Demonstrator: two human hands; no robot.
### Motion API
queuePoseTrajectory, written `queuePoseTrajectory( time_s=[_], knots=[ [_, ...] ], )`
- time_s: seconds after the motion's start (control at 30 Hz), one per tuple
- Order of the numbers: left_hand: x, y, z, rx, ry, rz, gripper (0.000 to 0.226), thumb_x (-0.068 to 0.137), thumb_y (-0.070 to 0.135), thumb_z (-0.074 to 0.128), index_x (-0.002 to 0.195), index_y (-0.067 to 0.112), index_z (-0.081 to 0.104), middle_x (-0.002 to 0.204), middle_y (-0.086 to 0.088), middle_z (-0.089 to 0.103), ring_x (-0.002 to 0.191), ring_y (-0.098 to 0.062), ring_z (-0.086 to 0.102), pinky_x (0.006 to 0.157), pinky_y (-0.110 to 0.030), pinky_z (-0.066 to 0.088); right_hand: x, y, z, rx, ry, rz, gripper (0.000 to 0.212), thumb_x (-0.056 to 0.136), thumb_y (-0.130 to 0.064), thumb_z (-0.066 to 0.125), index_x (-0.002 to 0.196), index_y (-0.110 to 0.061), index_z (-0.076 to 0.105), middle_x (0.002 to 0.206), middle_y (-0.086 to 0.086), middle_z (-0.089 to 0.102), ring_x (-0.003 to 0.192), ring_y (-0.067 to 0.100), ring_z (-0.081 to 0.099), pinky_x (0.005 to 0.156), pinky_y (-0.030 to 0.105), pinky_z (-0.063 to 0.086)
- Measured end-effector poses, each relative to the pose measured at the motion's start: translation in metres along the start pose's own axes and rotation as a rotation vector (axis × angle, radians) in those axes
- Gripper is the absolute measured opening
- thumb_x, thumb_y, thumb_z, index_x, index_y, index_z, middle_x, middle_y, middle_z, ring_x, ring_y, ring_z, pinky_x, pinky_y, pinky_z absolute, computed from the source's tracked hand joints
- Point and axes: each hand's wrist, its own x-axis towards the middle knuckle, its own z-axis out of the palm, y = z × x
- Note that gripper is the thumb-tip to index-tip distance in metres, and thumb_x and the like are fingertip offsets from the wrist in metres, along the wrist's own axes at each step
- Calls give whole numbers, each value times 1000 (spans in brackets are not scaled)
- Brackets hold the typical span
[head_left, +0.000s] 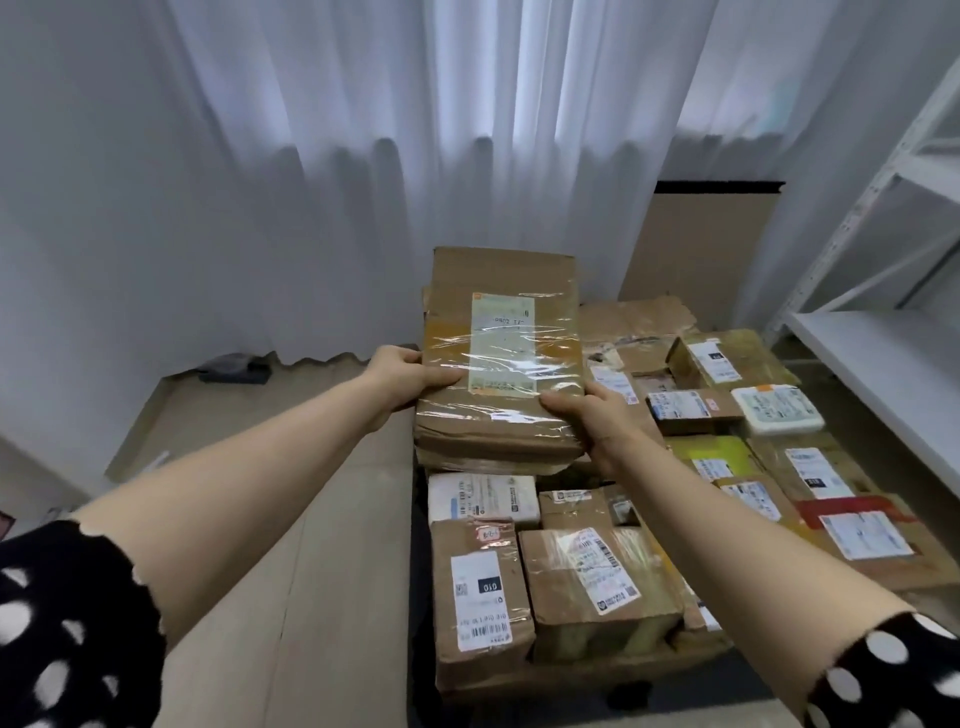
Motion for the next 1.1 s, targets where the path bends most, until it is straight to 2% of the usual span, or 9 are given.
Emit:
queuePoseTrajectory(
  time_s=[0.1,0.2,0.4,0.53,0.7,0.77,0.83,1.0,1.1],
  knots=[
    [28,5,-20,13,-21,1,44,74,24,81,109,7,63,101,-5,69,88,-17,68,78,-28,56,24,3,20,27,19,9,30,77,-6,74,105,-13,65,101,8,72,96,27,68,92,43,53],
    [67,11,-40,52,-52,0,50,72,27,82,113,7,62,104,-6,69,91,-19,68,84,-32,56,52,-1,40,34,44,7,35,77,-6,75,110,-10,65,101,7,73,96,25,69,91,40,53],
    [166,15,-96,67,-166,17,47,72,27,82,111,9,65,100,-3,70,90,-17,68,88,-35,55,124,-8,99,117,124,19,29,81,-4,70,108,-13,65,94,2,73,83,16,70,62,23,54],
    [227,18,-155,93,-210,0,47,70,29,83,109,10,66,102,-3,70,92,-17,67,90,-36,54,171,-11,165,150,202,79,35,79,-4,71,113,-8,63,110,14,70,102,30,66,90,42,53],
    [287,35,-199,110,-270,16,44,72,28,82,109,10,66,102,-2,69,94,-17,66,91,-35,54,217,-27,216,176,280,88,34,79,-4,72,111,-5,62,109,15,69,94,27,66,79,32,55],
    [308,39,-203,115,-297,21,44,73,28,81,110,11,65,101,-1,69,92,-16,66,88,-33,55,236,-32,222,178,325,87,30,79,-12,74,107,-8,64,107,13,70,96,27,67,86,37,55],
    [330,45,-201,109,-326,27,42,75,28,80,110,11,65,97,2,68,86,-12,65,78,-27,55,255,-37,221,174,389,84,33,77,-19,77,106,-10,65,105,11,71,100,29,66,93,44,52],
    [388,62,-185,132,-381,42,38,77,27,78,110,12,63,95,4,65,80,-8,62,66,-20,52,310,-45,208,153,463,98,27,81,-20,74,104,-11,65,103,12,70,97,30,65,92,44,52],
    [432,79,-174,146,-376,33,33,77,24,78,105,13,65,91,4,67,80,-10,65,69,-23,53,357,-56,197,169,471,87,27,81,-19,74,105,-9,65,102,13,70,94,29,66,92,44,52]
  ],
)
